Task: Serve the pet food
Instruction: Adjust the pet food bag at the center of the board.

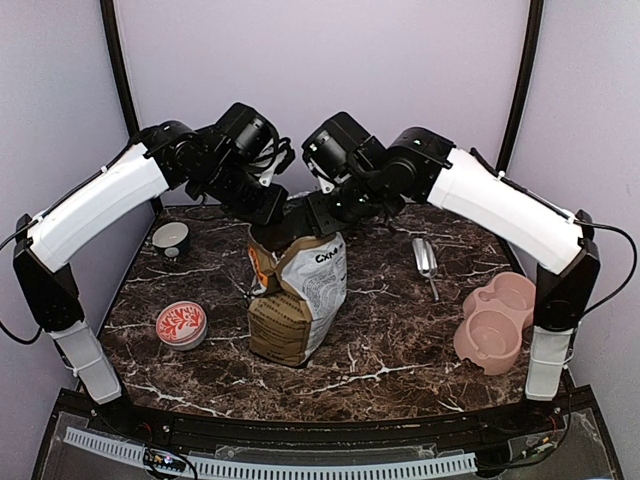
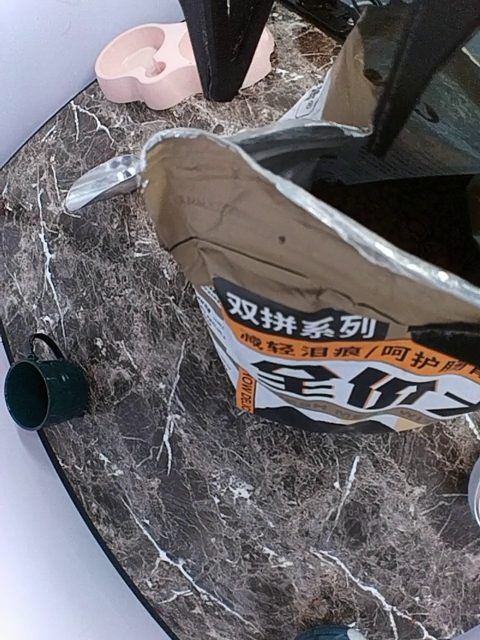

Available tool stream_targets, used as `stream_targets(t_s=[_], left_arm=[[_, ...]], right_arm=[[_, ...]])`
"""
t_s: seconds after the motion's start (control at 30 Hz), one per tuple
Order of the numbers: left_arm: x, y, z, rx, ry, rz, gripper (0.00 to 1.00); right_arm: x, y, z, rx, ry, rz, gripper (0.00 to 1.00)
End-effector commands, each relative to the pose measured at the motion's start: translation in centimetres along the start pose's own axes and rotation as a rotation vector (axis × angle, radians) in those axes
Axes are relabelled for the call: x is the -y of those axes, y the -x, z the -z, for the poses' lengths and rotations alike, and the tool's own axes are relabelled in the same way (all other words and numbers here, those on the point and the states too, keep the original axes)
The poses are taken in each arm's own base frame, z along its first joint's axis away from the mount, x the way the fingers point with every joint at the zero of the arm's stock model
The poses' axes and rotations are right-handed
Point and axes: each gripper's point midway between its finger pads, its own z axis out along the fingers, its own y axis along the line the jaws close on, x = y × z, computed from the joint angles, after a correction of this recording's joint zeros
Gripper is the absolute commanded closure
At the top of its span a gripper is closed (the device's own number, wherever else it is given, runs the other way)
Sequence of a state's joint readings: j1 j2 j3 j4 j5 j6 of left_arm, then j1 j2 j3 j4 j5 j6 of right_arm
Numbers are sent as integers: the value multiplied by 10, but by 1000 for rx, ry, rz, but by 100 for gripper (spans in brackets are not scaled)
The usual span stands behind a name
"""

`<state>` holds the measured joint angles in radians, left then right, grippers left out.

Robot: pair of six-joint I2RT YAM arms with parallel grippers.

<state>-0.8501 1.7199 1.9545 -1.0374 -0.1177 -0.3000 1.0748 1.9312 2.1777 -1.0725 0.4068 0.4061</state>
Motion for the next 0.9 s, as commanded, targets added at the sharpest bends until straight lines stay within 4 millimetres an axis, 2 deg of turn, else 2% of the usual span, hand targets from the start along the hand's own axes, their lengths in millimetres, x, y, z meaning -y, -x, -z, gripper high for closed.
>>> stream_targets(t_s=[0.0, 0.13, 0.27, 0.33, 0.6, 0.7, 0.8, 0.87], left_arm=[[11, 21, 55, 154, -79, 20, 100], [8, 18, 55, 144, -66, 25, 100], [4, 16, 56, 141, -47, 34, 100], [1, 15, 57, 138, -32, 40, 100], [-6, 12, 61, 136, 0, 60, 100], [-4, 16, 63, 153, -10, 55, 100], [1, 21, 62, 167, -31, 32, 99], [5, 25, 60, 173, -47, 14, 93]], right_arm=[[24, 4, -3, 1, -95, 8, 47], [40, 12, -3, 17, -123, -12, 59], [48, 19, -1, 36, -129, -14, 79], [53, 22, 3, 47, -134, -26, 85], [89, 22, 13, 75, -210, -69, 95], [85, 30, 18, 105, -165, -62, 100], [62, 44, 26, 152, -23, -52, 100], [52, 54, 35, 188, 51, -68, 90]])
